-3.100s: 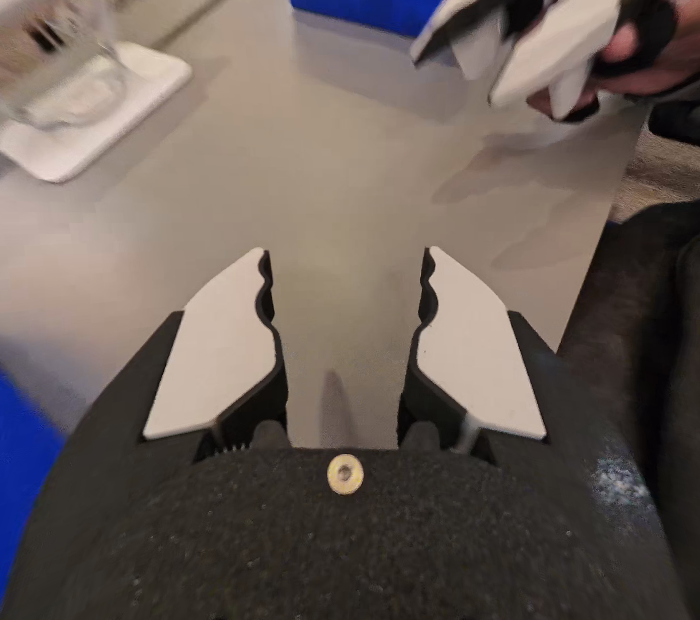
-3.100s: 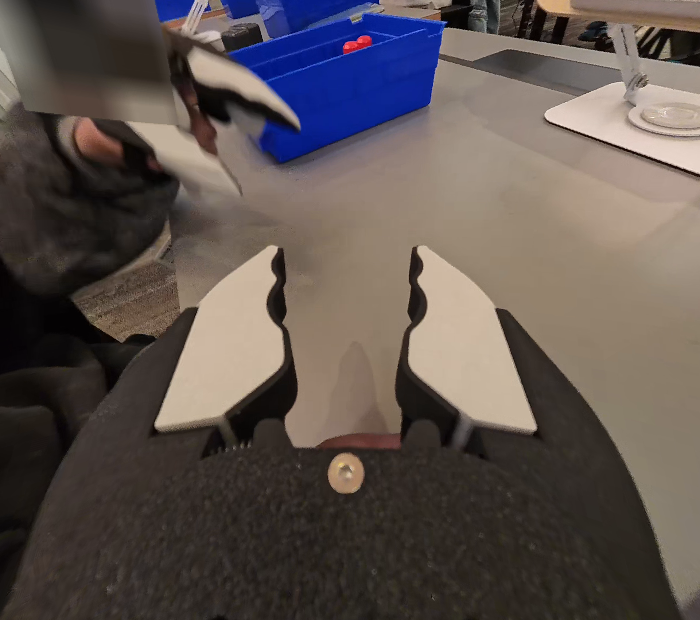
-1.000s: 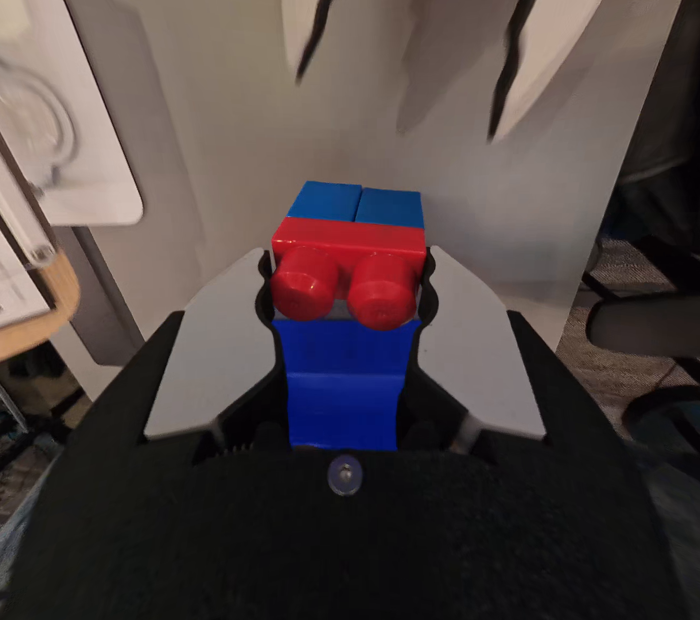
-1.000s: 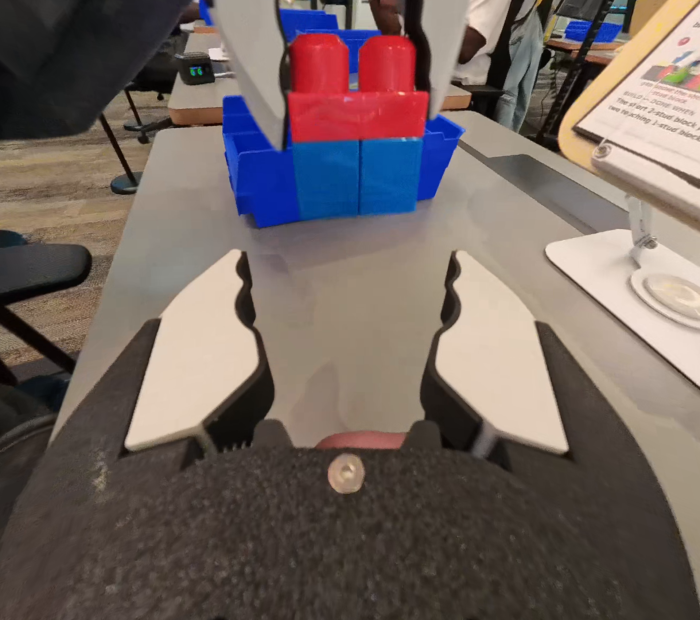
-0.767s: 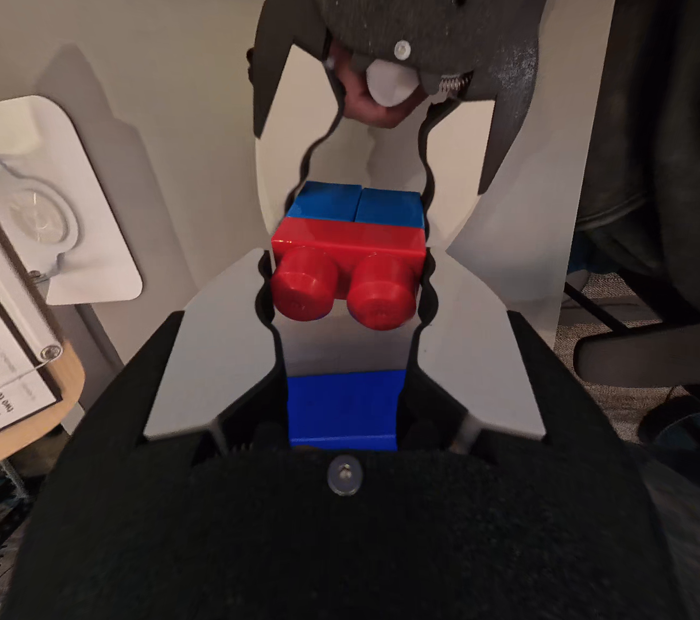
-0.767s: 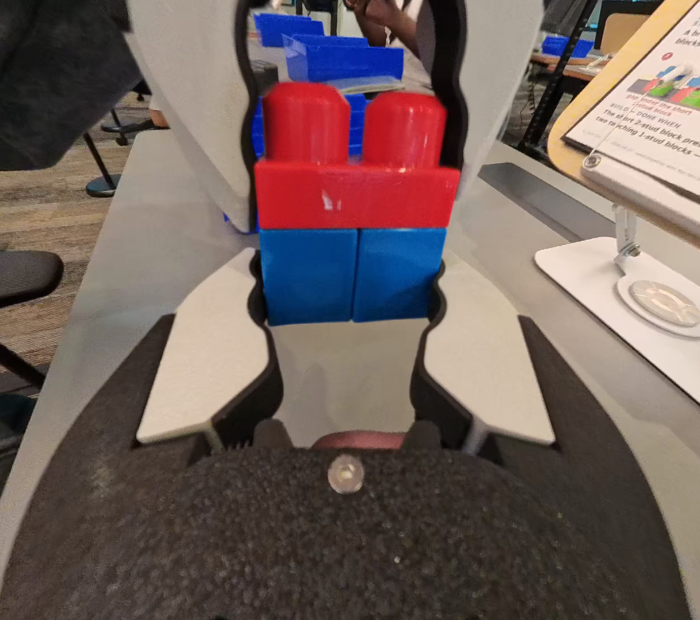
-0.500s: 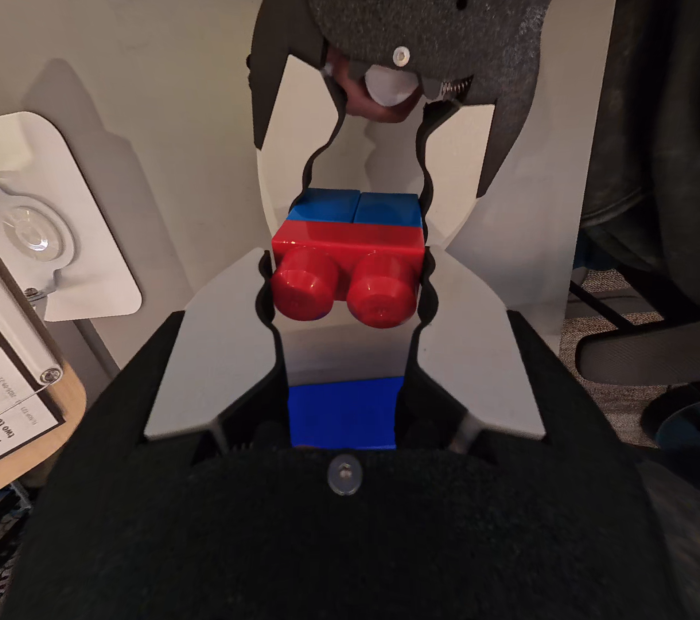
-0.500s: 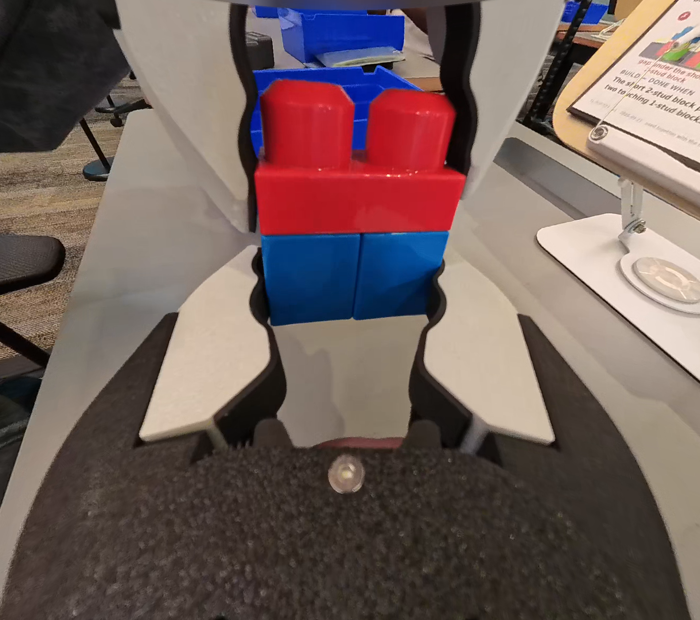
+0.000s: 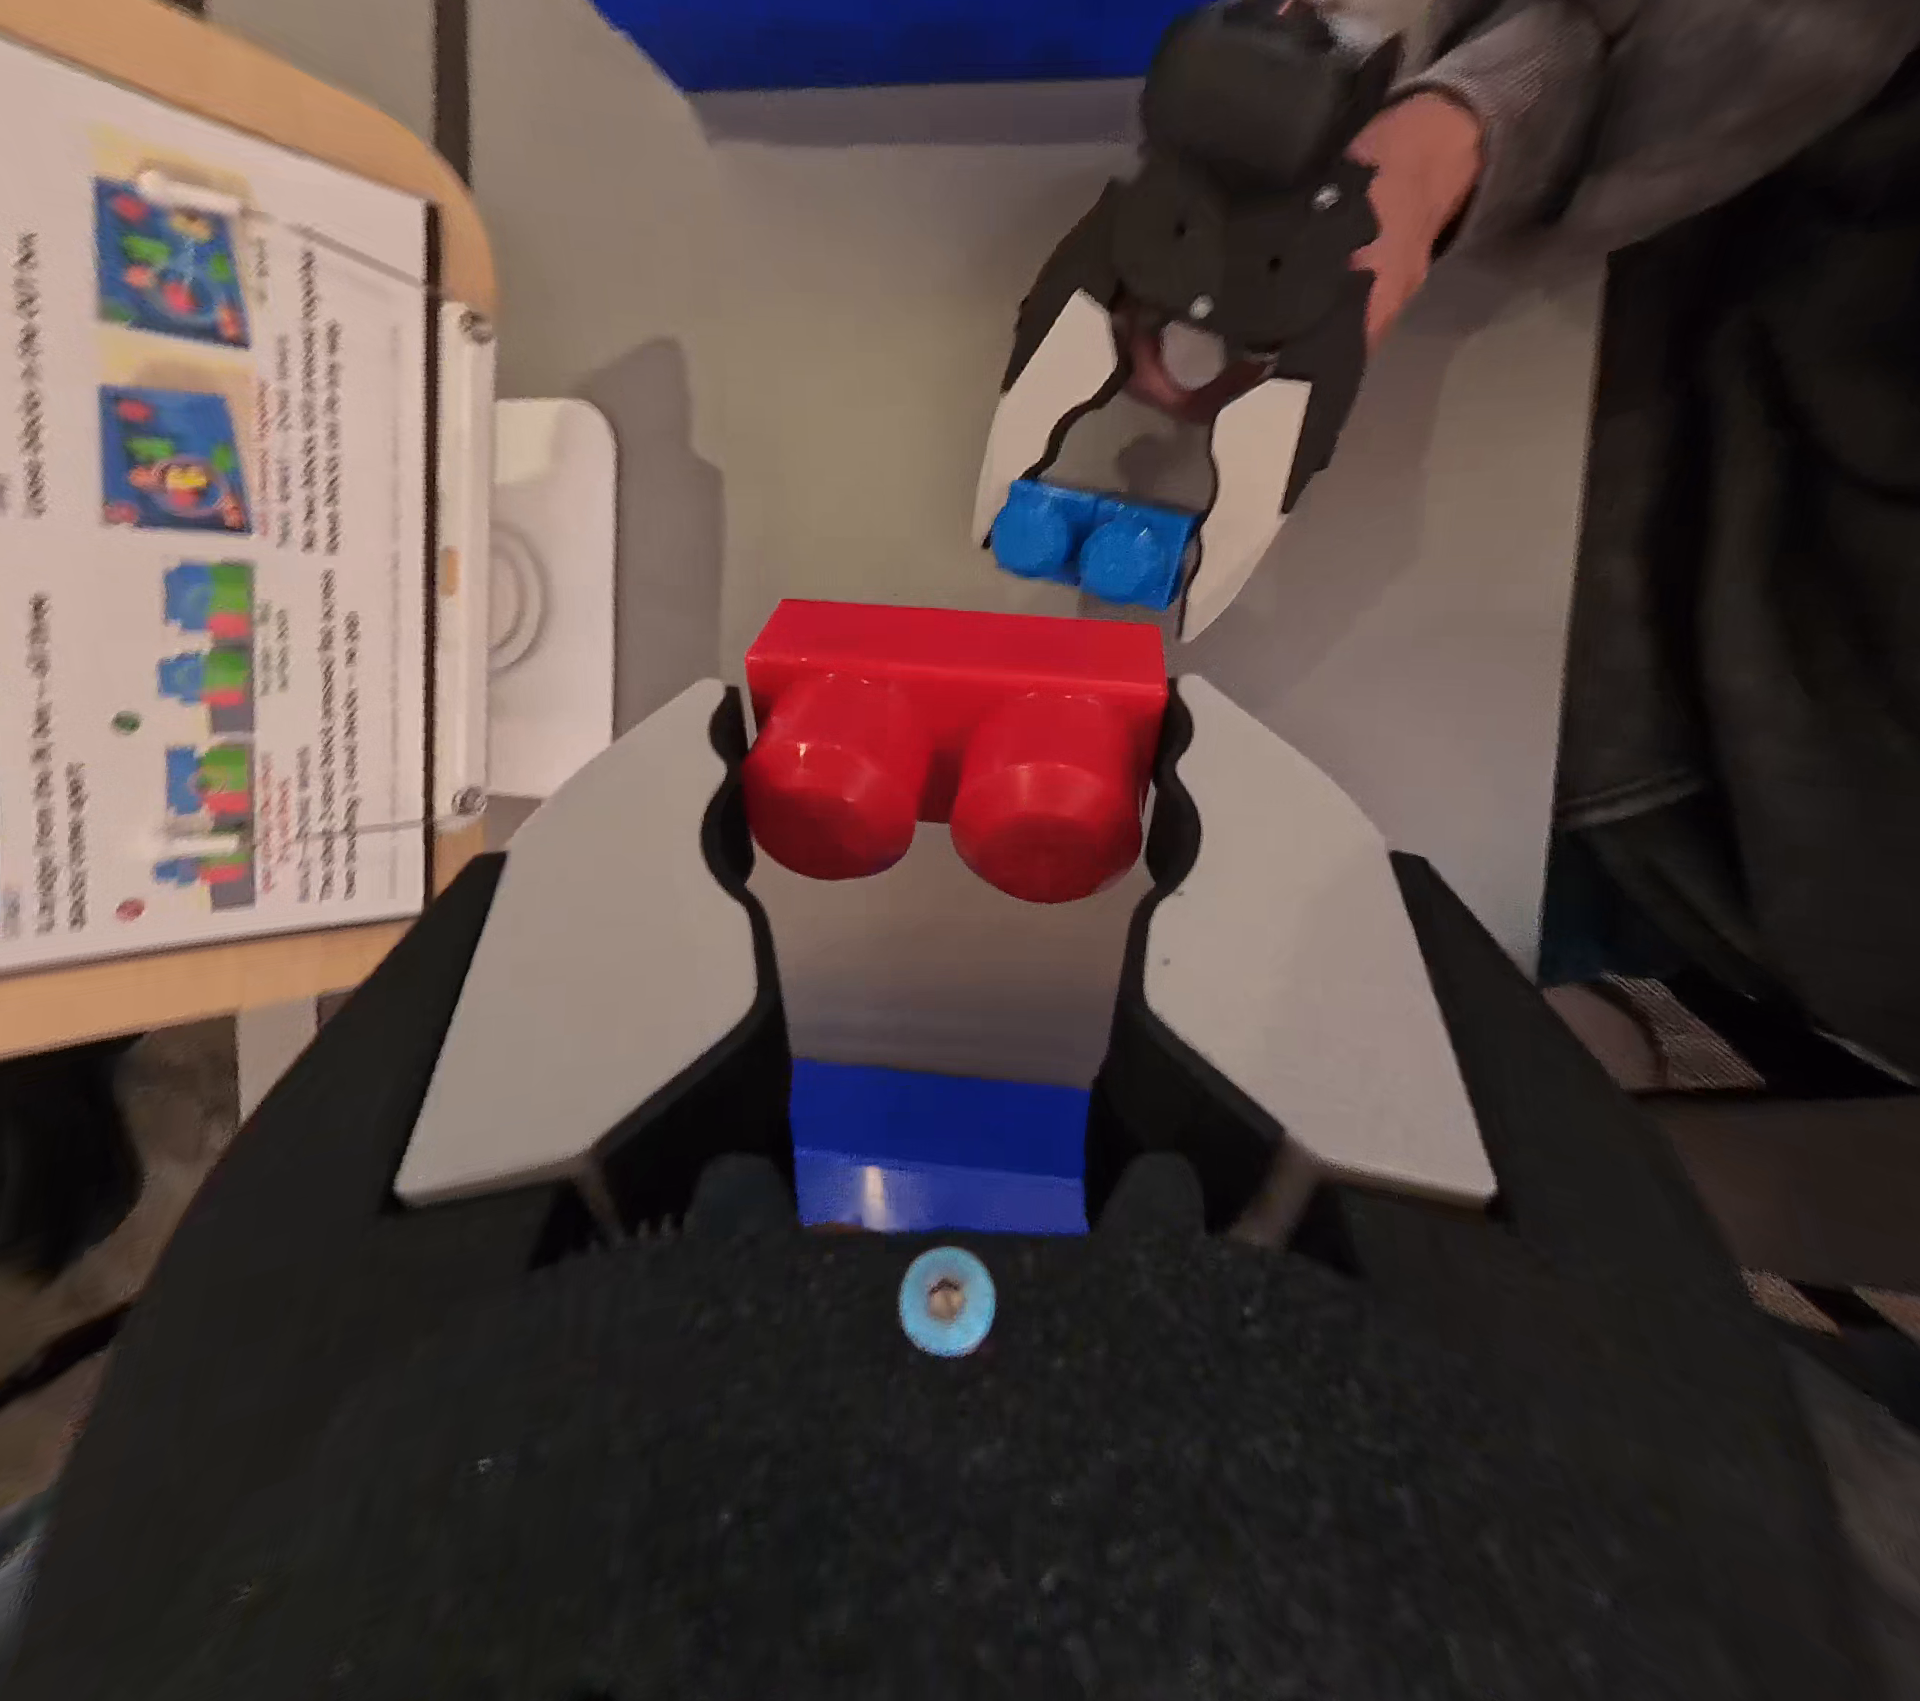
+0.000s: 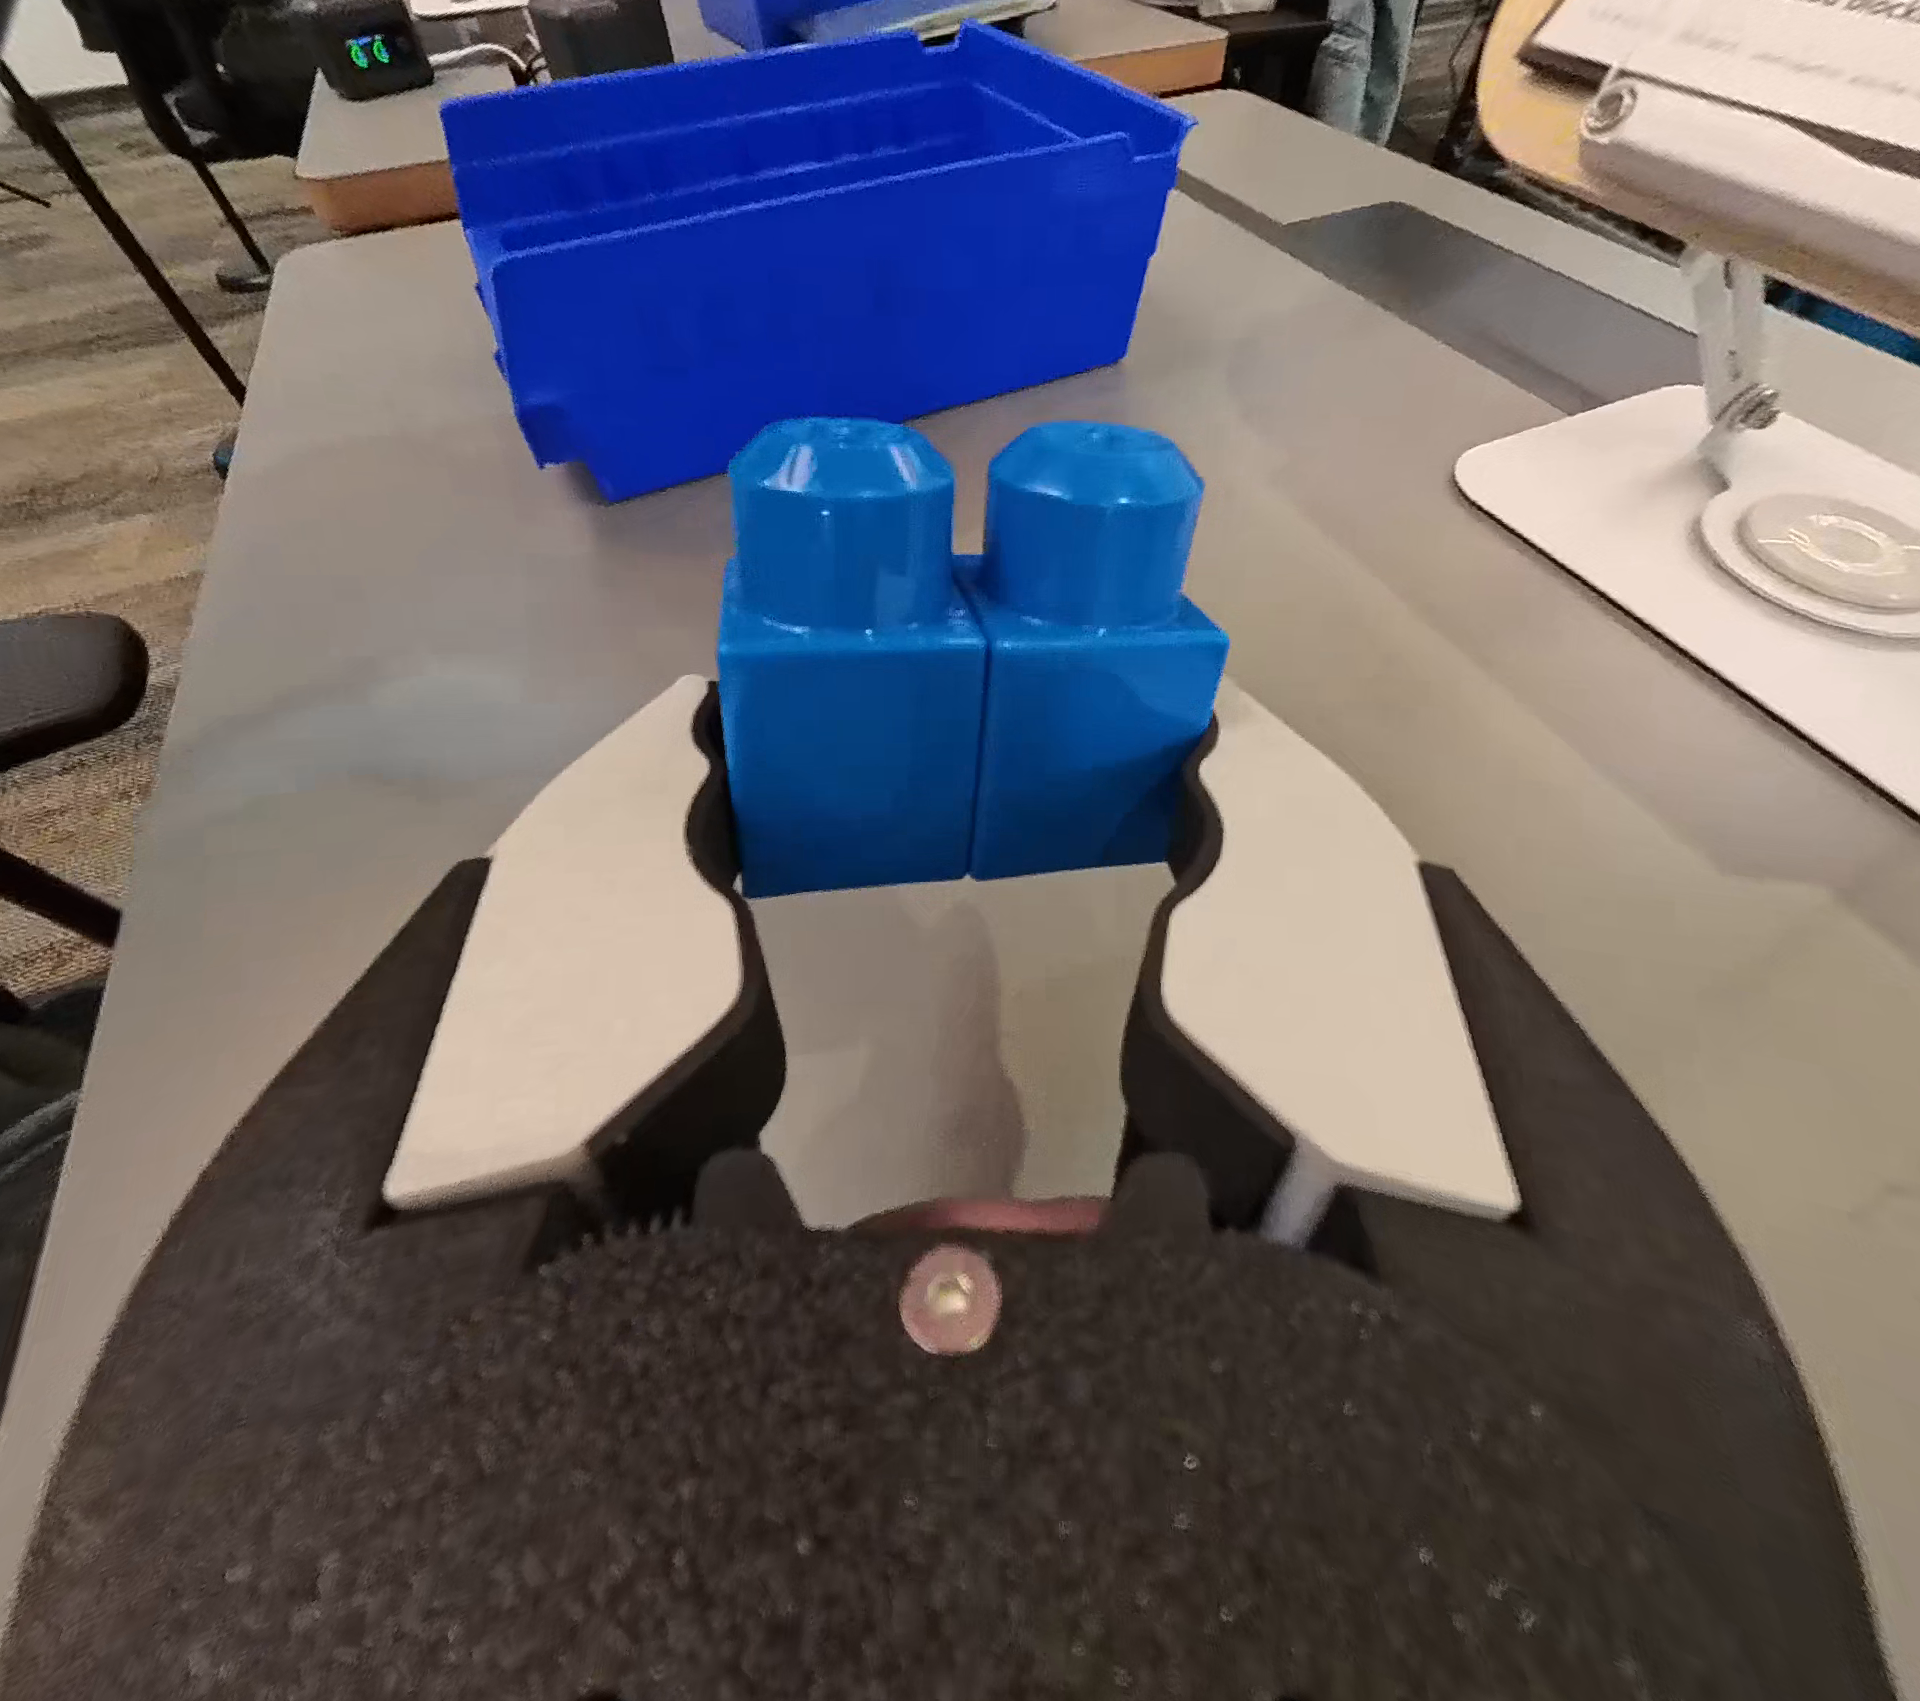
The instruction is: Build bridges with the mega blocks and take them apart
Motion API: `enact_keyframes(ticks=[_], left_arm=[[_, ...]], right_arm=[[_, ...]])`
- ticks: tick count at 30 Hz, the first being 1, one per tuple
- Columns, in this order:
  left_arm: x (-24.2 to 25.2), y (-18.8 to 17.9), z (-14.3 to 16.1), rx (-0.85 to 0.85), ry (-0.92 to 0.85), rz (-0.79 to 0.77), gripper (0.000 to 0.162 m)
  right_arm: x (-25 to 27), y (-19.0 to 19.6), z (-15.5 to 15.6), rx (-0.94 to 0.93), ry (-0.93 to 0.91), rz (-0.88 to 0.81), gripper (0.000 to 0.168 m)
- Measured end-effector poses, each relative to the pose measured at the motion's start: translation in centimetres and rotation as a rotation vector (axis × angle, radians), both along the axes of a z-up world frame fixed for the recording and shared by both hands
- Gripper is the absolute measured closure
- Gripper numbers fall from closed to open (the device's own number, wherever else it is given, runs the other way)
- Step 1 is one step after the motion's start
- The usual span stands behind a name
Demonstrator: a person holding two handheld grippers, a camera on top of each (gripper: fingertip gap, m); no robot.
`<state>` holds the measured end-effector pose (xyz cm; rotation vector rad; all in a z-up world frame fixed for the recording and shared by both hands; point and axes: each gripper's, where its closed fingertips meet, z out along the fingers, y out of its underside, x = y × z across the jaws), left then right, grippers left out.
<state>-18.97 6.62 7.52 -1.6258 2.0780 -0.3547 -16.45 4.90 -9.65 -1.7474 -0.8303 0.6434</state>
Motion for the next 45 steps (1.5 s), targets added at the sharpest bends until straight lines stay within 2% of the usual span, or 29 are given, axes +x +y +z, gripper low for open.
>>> enact_keyframes(ticks=[3, 5, 10, 12, 14, 17, 22, 25, 27, 30, 32, 35, 37, 39, 43, 45], left_arm=[[-0.9, 0.1, -2.4, 0.110, -0.084, 0.118, 0.088], [-1.1, -0.7, -4.8, 0.119, -0.233, 0.227, 0.088], [-0.4, -4.9, -11.8, -0.172, -0.706, 0.512, 0.088], [-0.4, -6.0, -14.2, -0.188, -0.818, 0.561, 0.088], [-0.5, -7.0, -16.1, -0.120, -0.781, 0.552, 0.088], [-1.0, -7.0, -16.5, 0.015, -0.753, 0.575, 0.088], [0.4, -8.1, -17.7, -0.094, -0.733, 0.525, 0.088], [0.7, -8.5, -18.5, -0.116, -0.700, 0.499, 0.087], [0.9, -8.9, -18.5, -0.126, -0.697, 0.478, 0.088], [1.2, -9.6, -19.0, -0.136, -0.671, 0.450, 0.087], [1.4, -9.6, -19.1, -0.128, -0.666, 0.449, 0.087], [1.6, -9.8, -19.5, -0.143, -0.640, 0.439, 0.087], [1.6, -9.7, -19.5, -0.139, -0.634, 0.442, 0.087], [1.5, -9.8, -19.5, -0.149, -0.630, 0.442, 0.087], [1.2, -10.0, -19.9, -0.153, -0.611, 0.444, 0.087], [0.9, -10.0, -20.1, -0.143, -0.603, 0.447, 0.087]], right_arm=[[0.8, -0.5, -0.6, 0.030, -0.045, -0.030, 0.086], [1.8, -1.6, -0.4, 0.076, -0.047, -0.059, 0.086], [5.5, -6.0, 0.6, 0.185, 0.067, -0.200, 0.086], [6.9, -7.8, 1.3, 0.233, 0.078, -0.254, 0.086], [8.3, -8.9, 2.0, 0.274, 0.061, -0.321, 0.086], [9.6, -9.4, 1.9, 0.288, 0.053, -0.376, 0.086], [10.6, -9.0, 1.2, 0.233, 0.070, -0.418, 0.086], [13.0, -9.3, 3.6, 0.290, 0.012, -0.472, 0.086], [17.7, -9.1, 6.2, 0.316, -0.123, -0.591, 0.086], [25.6, -8.2, 7.3, 0.083, -0.192, -0.702, 0.086], [29.9, -7.2, 5.1, -0.168, -0.260, -0.725, 0.086], [34.8, -5.7, 0.0, -0.452, -0.510, -0.732, 0.086], [35.9, -4.6, -2.2, -0.554, -0.566, -0.716, 0.085], [36.0, -3.4, -3.4, -0.631, -0.546, -0.699, 0.086], [36.4, -3.8, -5.6, -0.820, -0.604, -0.646, 0.085], [36.5, -4.2, -6.2, -0.856, -0.628, -0.631, 0.085]])
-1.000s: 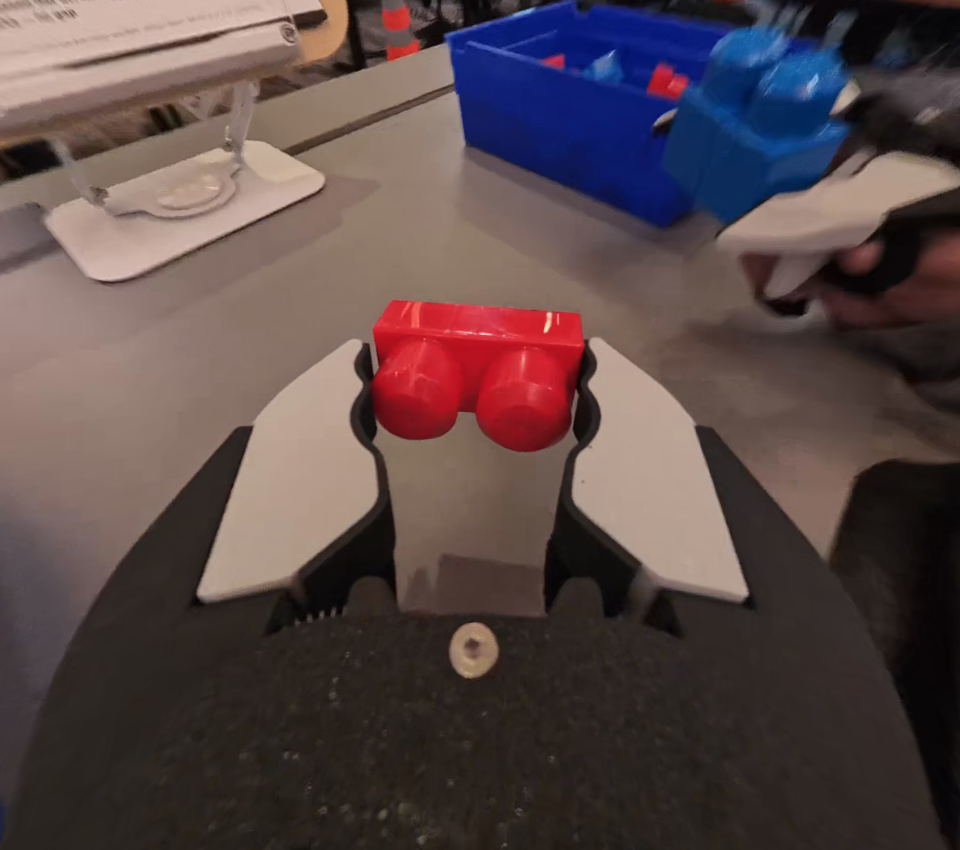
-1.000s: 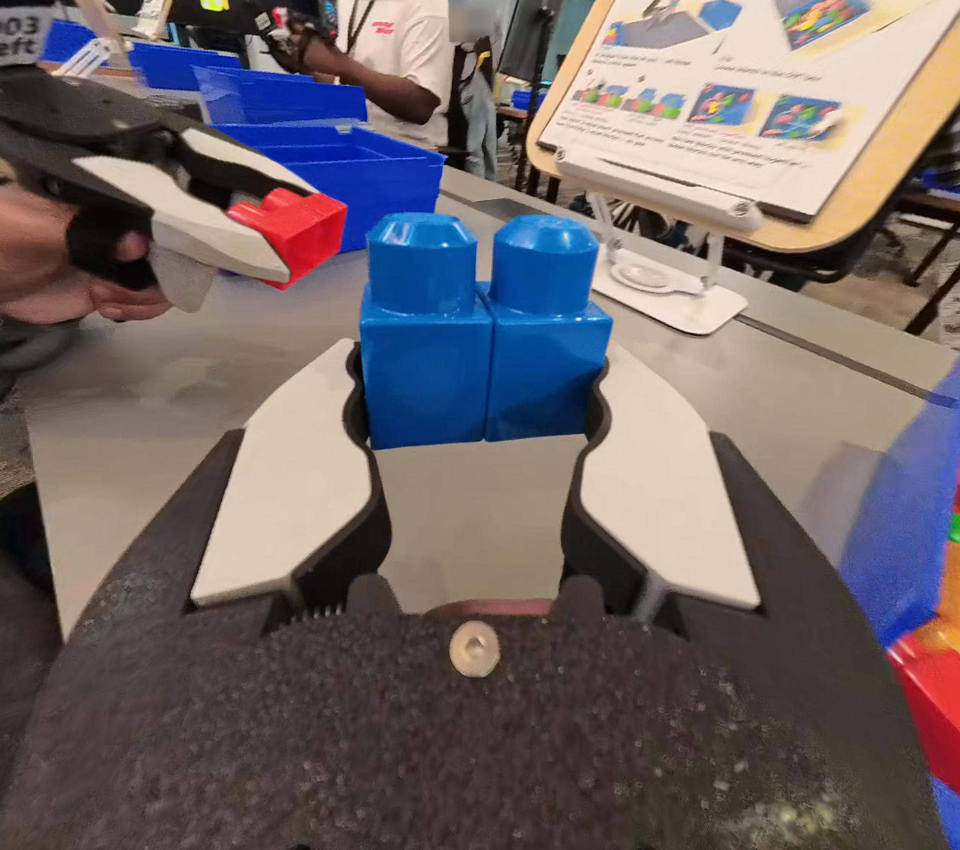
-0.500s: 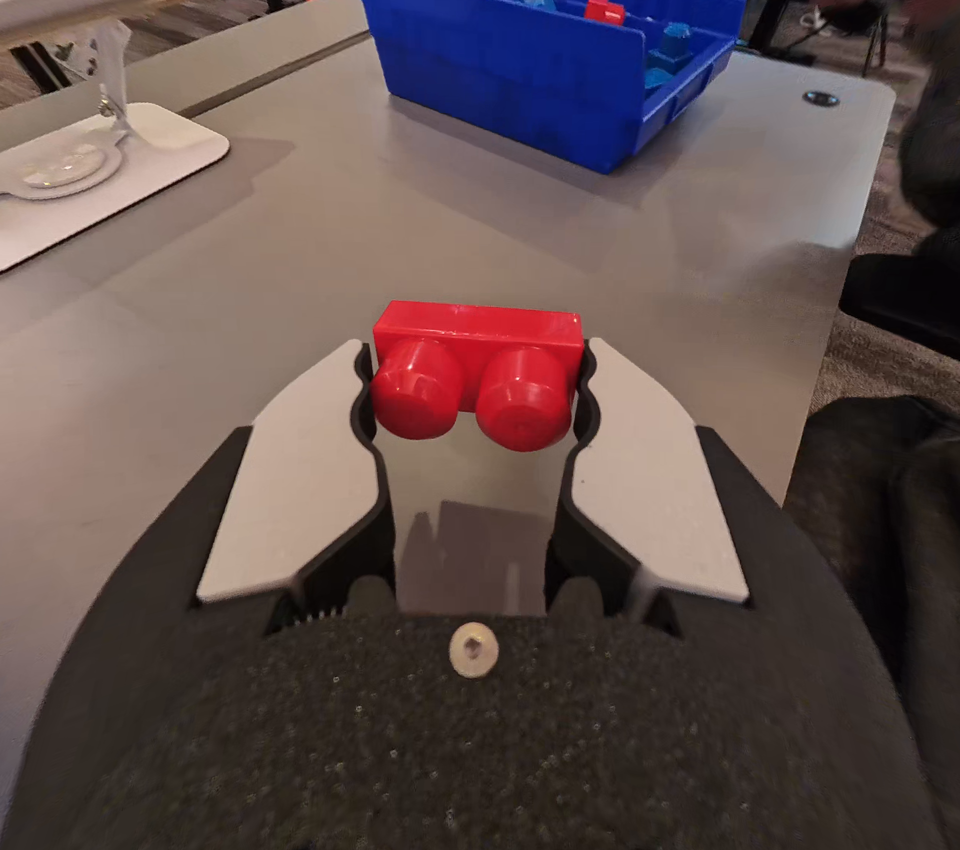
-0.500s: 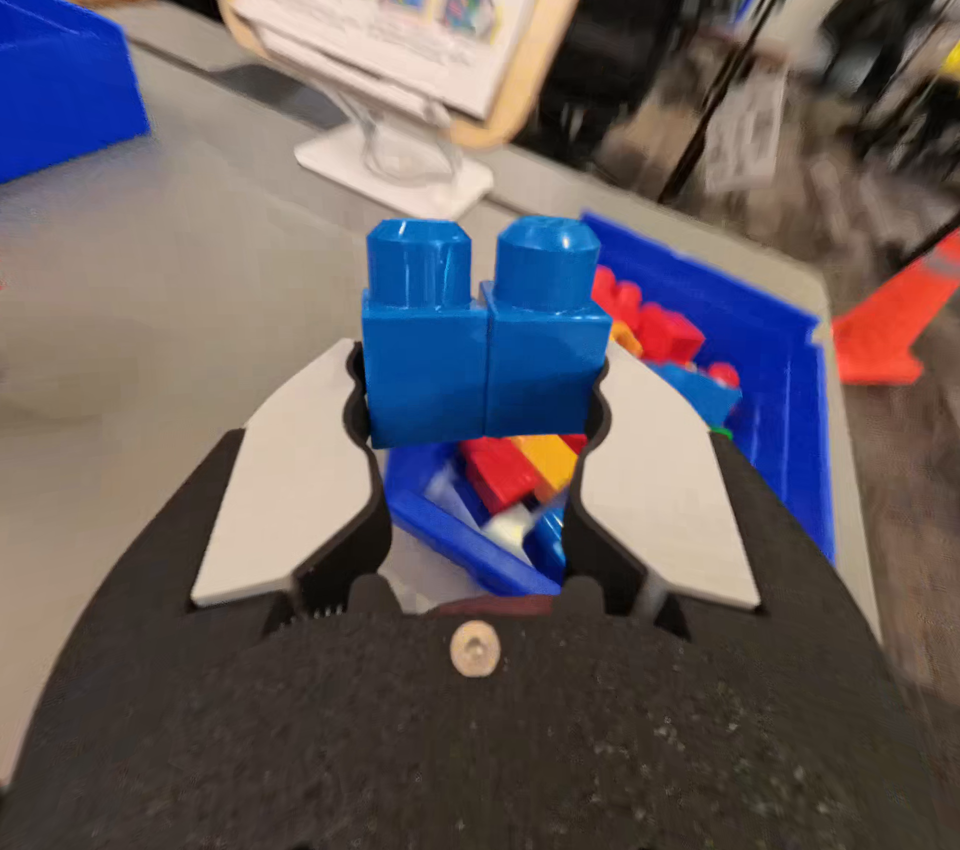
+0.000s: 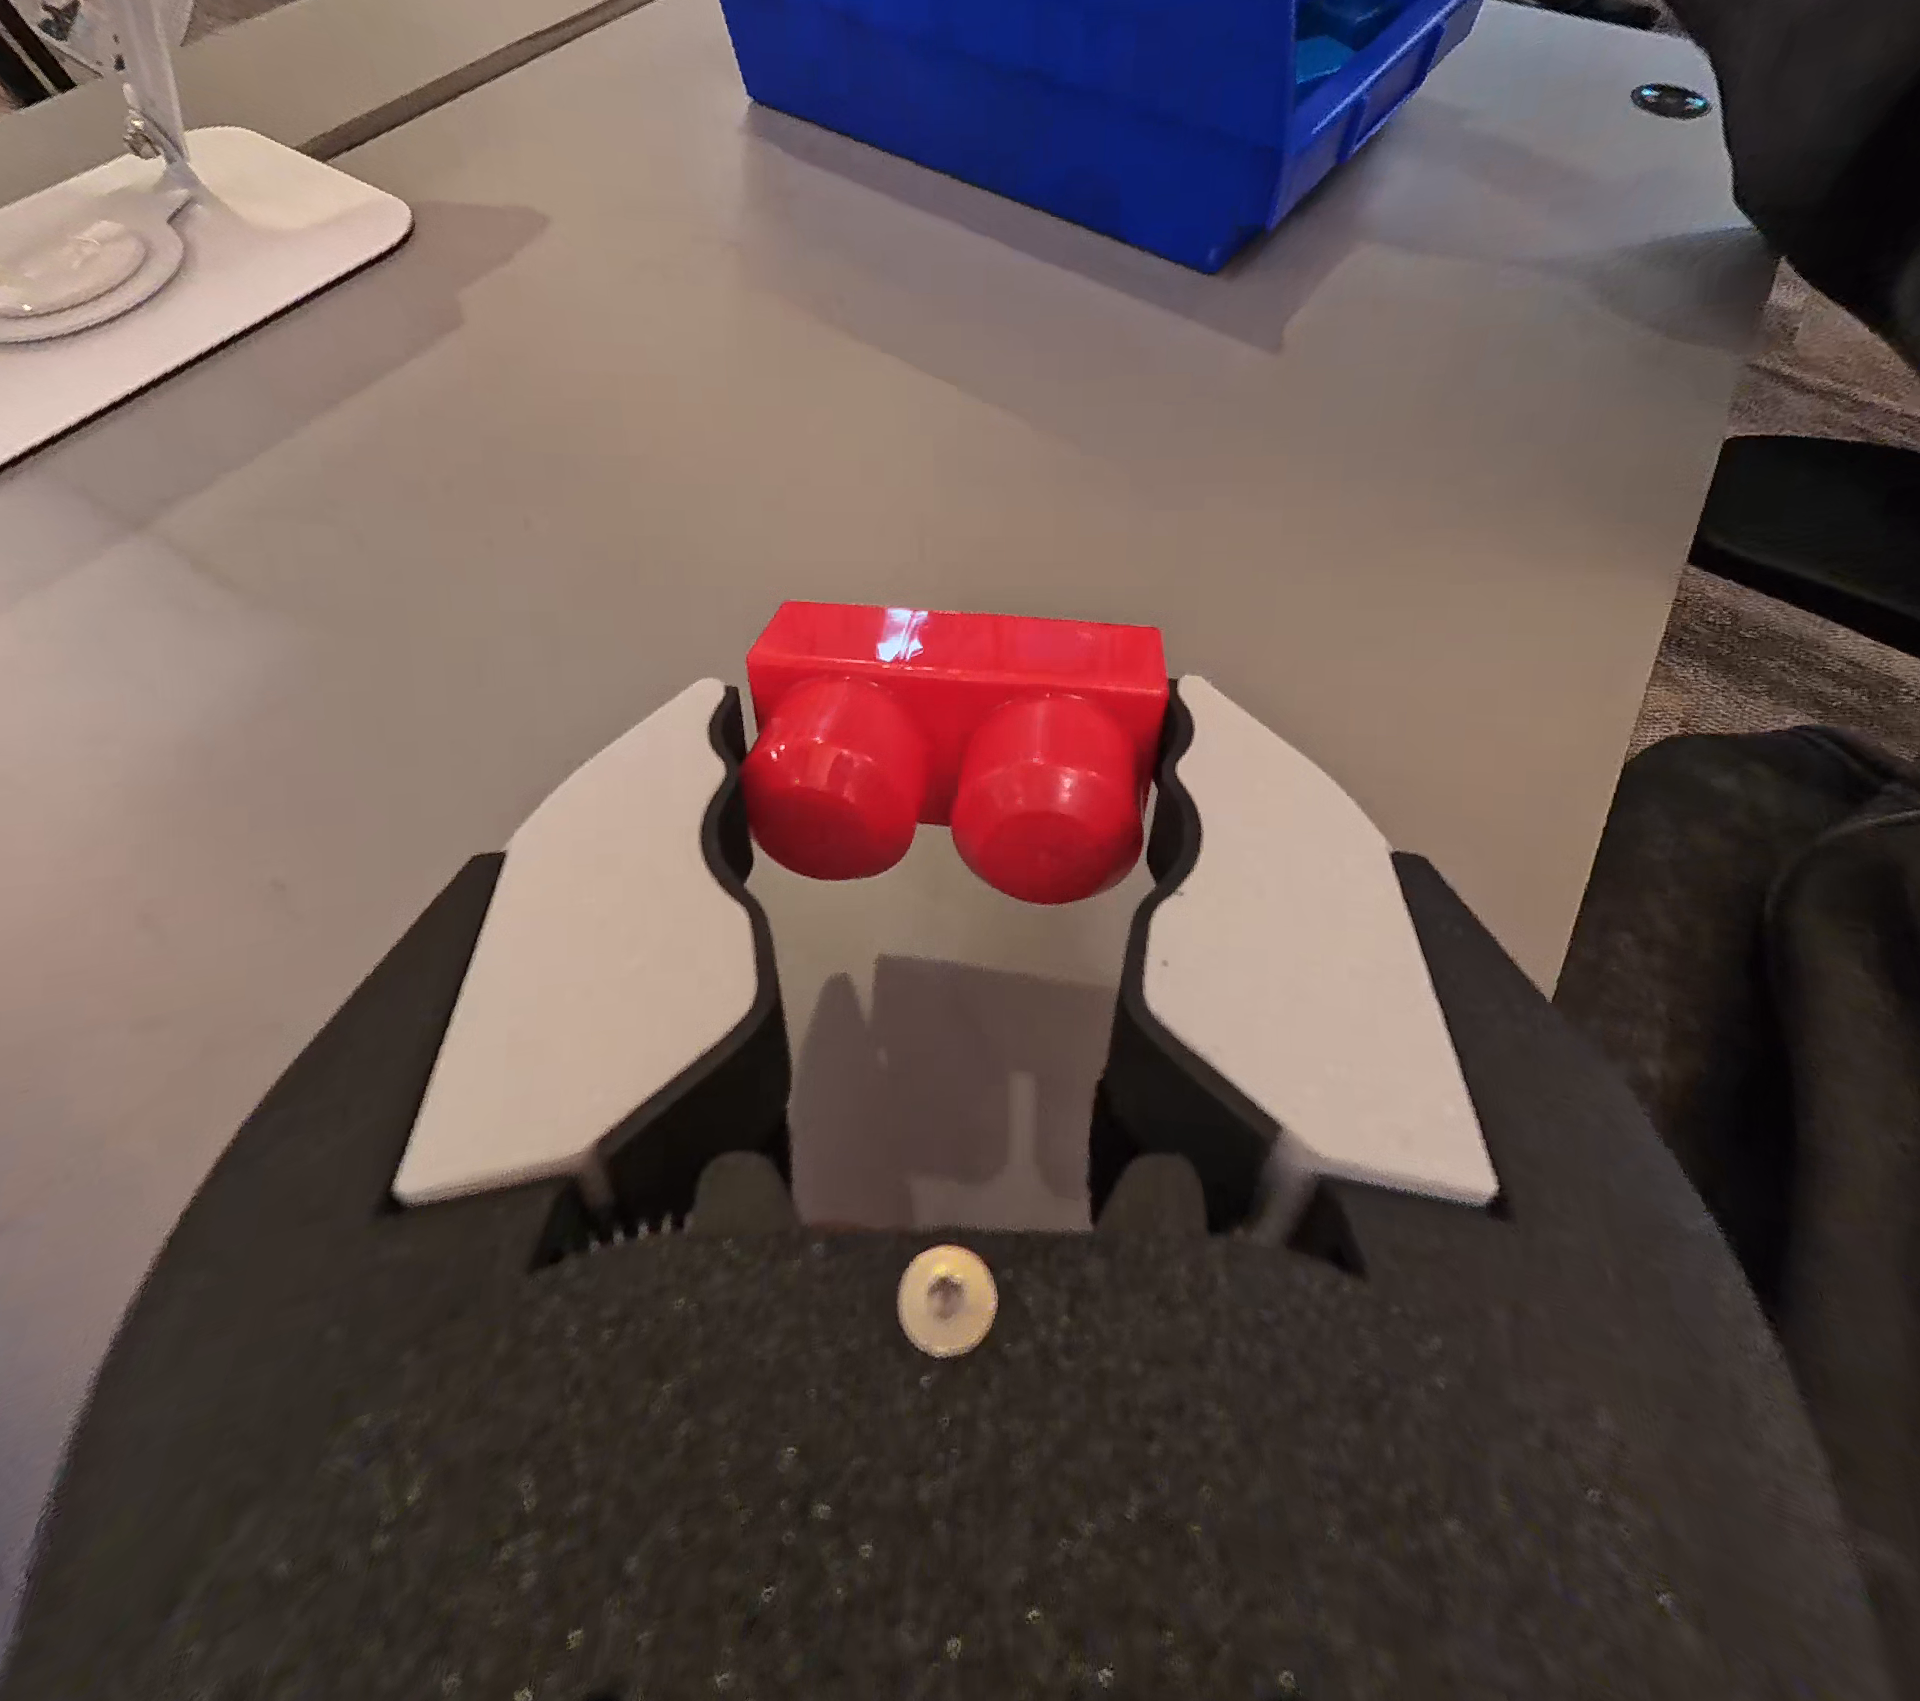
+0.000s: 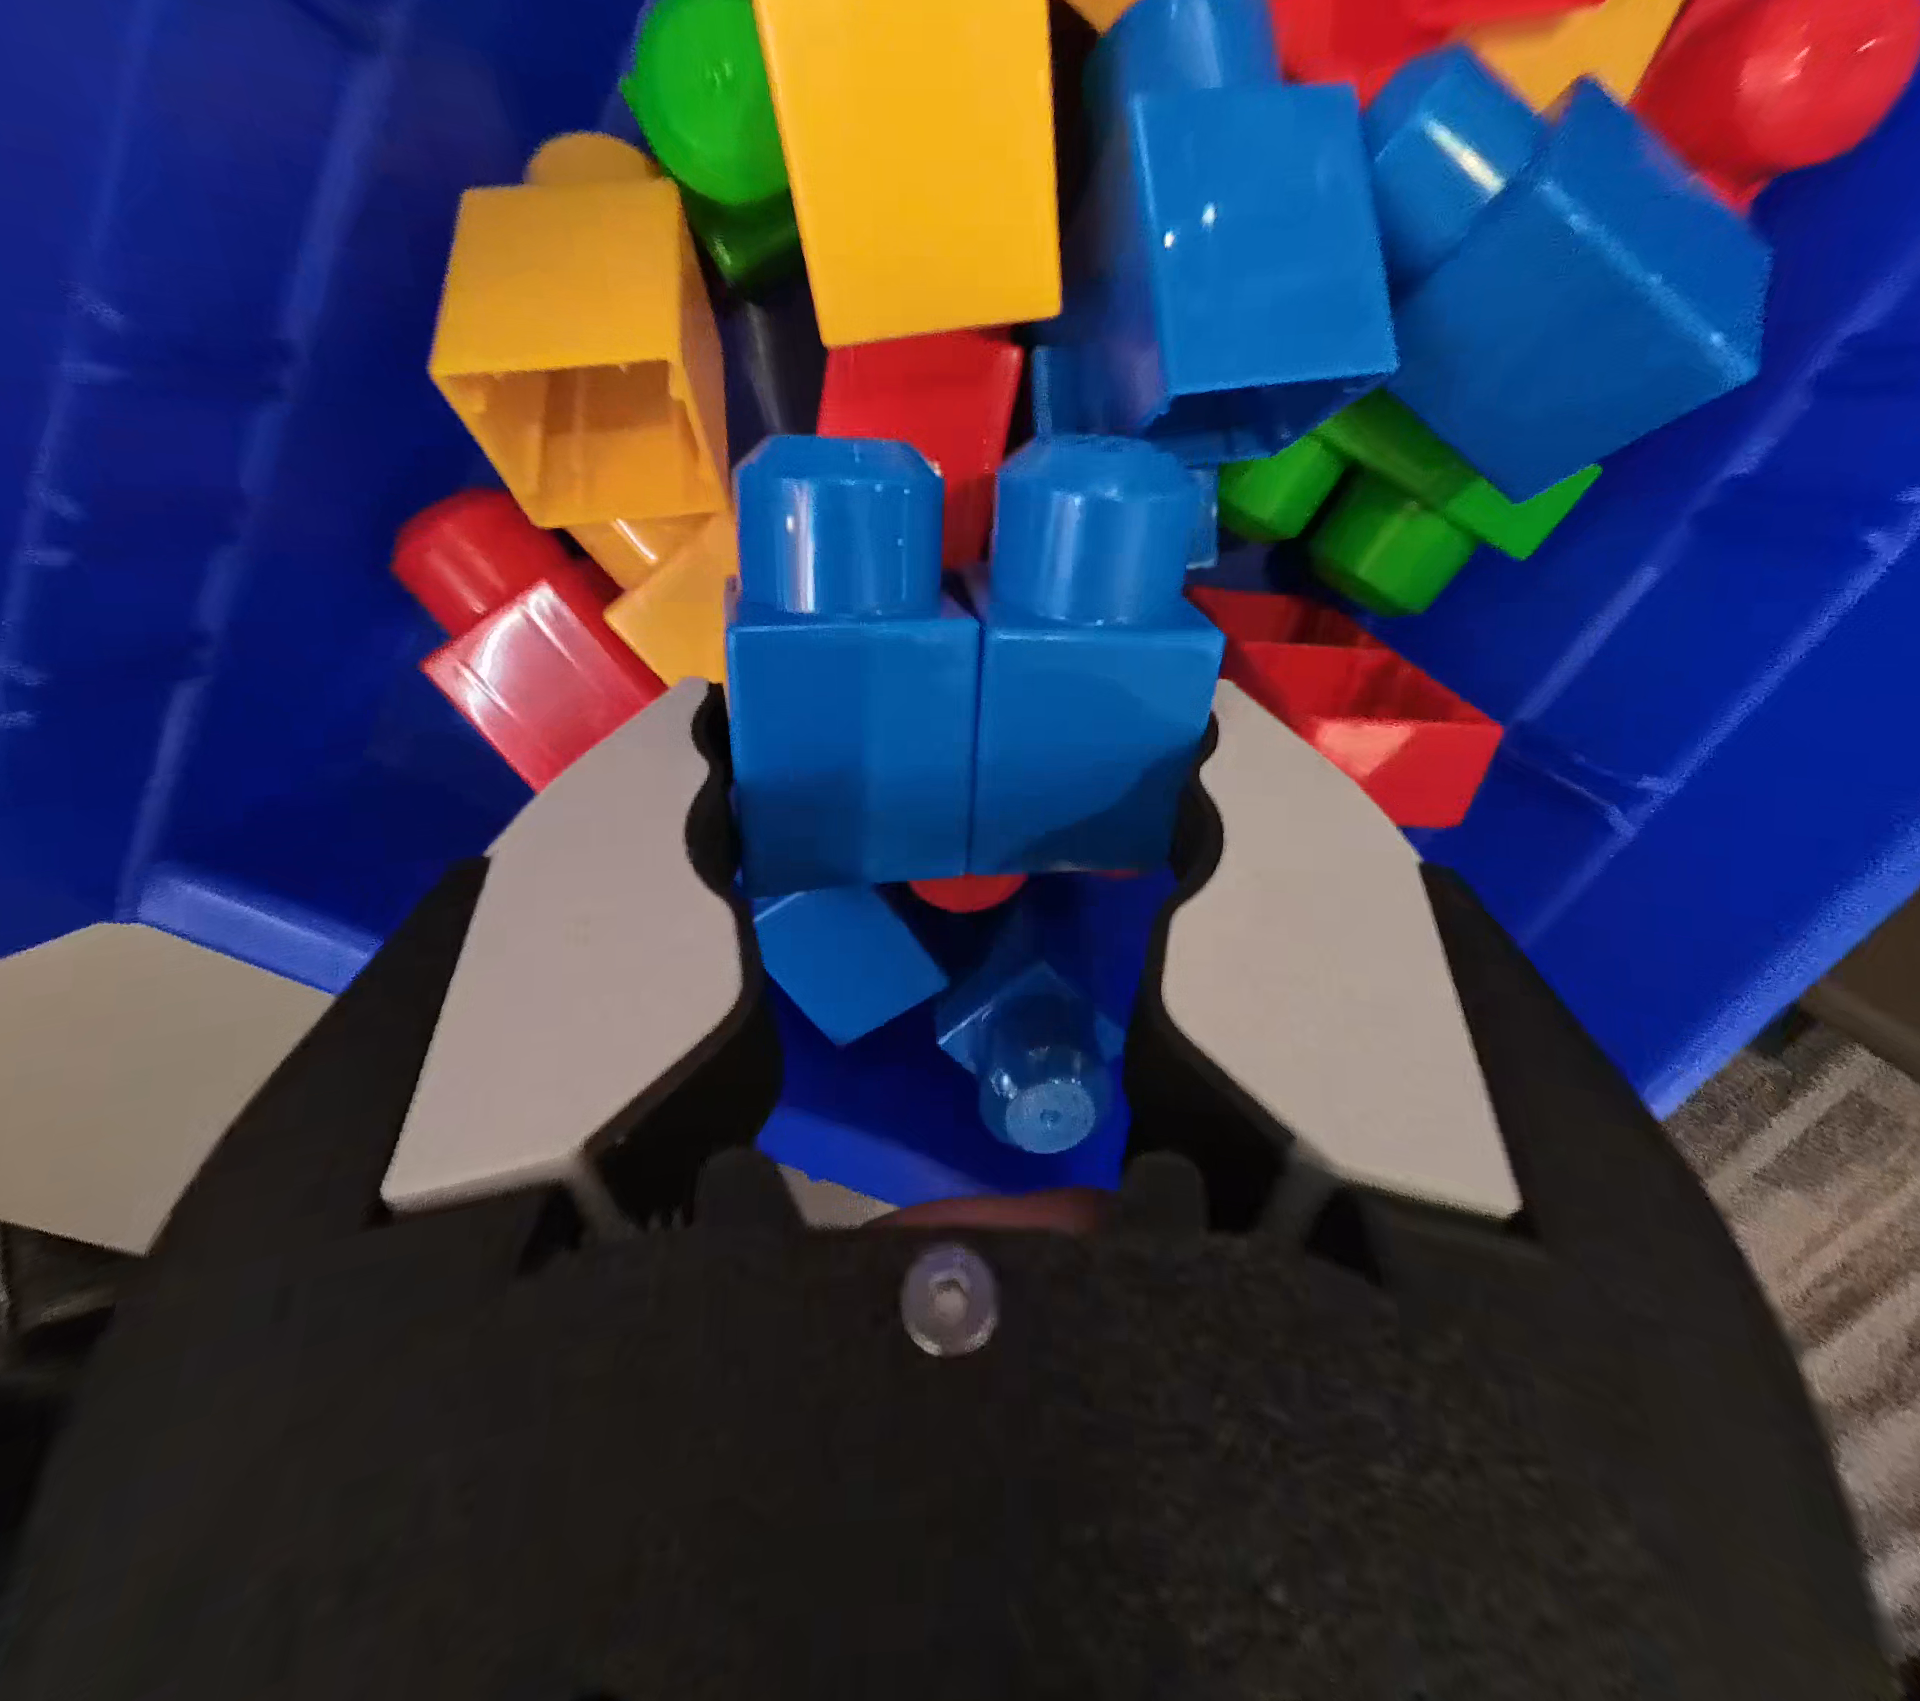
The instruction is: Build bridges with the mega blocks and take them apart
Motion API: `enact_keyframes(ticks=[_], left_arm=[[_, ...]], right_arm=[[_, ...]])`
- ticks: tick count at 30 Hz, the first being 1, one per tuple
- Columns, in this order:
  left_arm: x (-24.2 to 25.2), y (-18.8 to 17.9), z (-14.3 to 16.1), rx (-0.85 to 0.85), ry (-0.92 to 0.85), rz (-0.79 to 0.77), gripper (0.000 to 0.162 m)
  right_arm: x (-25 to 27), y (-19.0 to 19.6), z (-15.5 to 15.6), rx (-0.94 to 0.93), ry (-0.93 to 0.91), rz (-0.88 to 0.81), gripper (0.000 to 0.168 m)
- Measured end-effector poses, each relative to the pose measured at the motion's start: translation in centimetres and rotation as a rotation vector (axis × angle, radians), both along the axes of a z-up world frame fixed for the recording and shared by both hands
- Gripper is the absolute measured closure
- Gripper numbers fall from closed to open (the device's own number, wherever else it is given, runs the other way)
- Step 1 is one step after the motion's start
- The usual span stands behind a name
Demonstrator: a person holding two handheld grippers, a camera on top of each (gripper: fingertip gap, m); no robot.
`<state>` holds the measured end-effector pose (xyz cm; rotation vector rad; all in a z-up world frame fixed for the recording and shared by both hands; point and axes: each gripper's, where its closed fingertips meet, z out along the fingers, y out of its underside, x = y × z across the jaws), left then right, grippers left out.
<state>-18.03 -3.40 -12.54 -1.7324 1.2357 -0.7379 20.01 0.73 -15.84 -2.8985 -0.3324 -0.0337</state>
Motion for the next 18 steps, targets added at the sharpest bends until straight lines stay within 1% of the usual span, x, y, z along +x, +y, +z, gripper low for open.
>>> enact_keyframes(ticks=[2, 3, 4, 6, 7, 8, 10, 12, 13, 14, 15, 16, 18], left_arm=[[-0.2, -0.1, -0.1, 0.002, 0.008, 0.000, 0.087], [-0.2, -0.1, 0.0, 0.007, 0.006, 0.003, 0.087], [-0.3, -0.1, 0.0, 0.007, 0.007, 0.002, 0.087], [-0.3, -0.1, -0.2, 0.002, 0.013, 0.001, 0.087], [-0.2, -0.1, -0.2, 0.001, 0.014, 0.000, 0.087], [-0.2, -0.2, -0.3, -0.002, 0.018, -0.001, 0.087], [-0.2, 0.0, -0.2, 0.006, 0.014, 0.007, 0.087], [0.0, -0.1, -0.2, -0.003, 0.014, 0.001, 0.087], [0.0, 0.0, -0.3, -0.006, 0.013, 0.000, 0.087], [0.1, 0.0, -0.4, -0.007, 0.016, -0.002, 0.087], [0.1, 0.0, -0.6, -0.011, 0.025, -0.004, 0.087], [0.1, 0.1, -0.8, -0.012, 0.033, -0.004, 0.087], [0.1, 0.2, -1.1, -0.016, 0.042, -0.007, 0.087]], right_arm=[[0.5, -0.4, -0.5, -0.031, -0.029, 0.006, 0.085], [0.4, -0.4, -0.5, -0.027, -0.012, 0.003, 0.086], [0.3, -0.3, -0.4, -0.017, -0.001, 0.011, 0.088], [0.2, -0.2, 0.5, 0.020, -0.017, 0.045, 0.085], [-0.1, 0.3, 1.9, 0.099, -0.015, 0.041, 0.088], [-0.7, 0.8, 4.1, 0.205, 0.001, 0.031, 0.093], [-2.3, 0.8, 9.5, 0.452, 0.023, 0.020, 0.090], [-5.9, -0.3, 14.7, 0.720, 0.100, 0.056, 0.089], [-8.5, -1.2, 16.6, 0.834, 0.178, 0.090, 0.089], [-11.7, -2.3, 17.7, 0.926, 0.284, 0.137, 0.092], [-15.2, -3.4, 18.1, 0.994, 0.406, 0.192, 0.092], [-18.6, -4.4, 17.6, 1.041, 0.526, 0.234, 0.094], [-24.2, -6.1, 14.7, 1.077, 0.713, 0.249, 0.097]])
